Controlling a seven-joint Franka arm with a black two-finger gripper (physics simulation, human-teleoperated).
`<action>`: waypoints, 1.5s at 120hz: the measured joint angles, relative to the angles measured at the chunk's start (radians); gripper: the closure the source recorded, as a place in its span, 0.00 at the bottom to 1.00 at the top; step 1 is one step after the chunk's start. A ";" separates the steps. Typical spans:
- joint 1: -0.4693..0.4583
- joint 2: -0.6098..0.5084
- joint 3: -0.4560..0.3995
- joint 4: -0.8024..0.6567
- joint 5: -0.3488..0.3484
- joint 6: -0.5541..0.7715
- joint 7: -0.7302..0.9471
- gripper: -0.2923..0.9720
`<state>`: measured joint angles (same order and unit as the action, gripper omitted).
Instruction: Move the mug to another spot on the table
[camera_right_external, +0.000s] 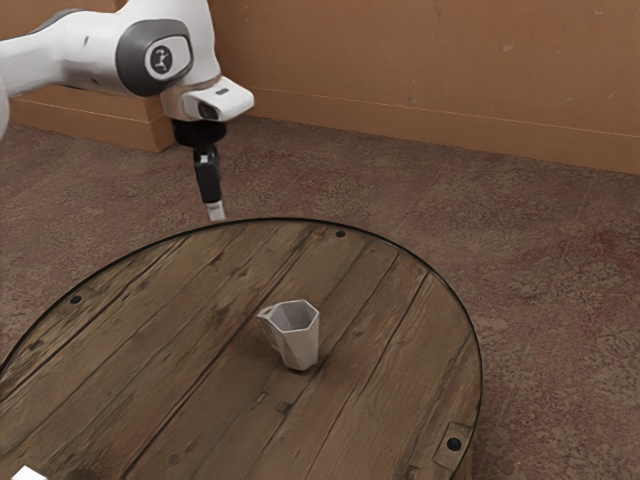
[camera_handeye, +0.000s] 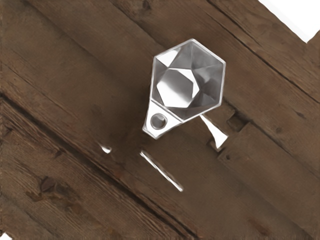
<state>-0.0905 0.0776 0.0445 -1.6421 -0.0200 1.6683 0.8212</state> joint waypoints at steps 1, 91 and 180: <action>0.001 0.000 0.000 0.000 0.000 0.000 0.001 0.23; 0.011 0.110 -0.019 -0.212 -0.026 0.289 0.515 0.23; 0.044 0.345 -0.017 -0.254 -0.412 0.503 0.941 0.25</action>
<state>-0.0465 0.4222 0.0276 -1.8965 -0.4321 2.1711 1.7619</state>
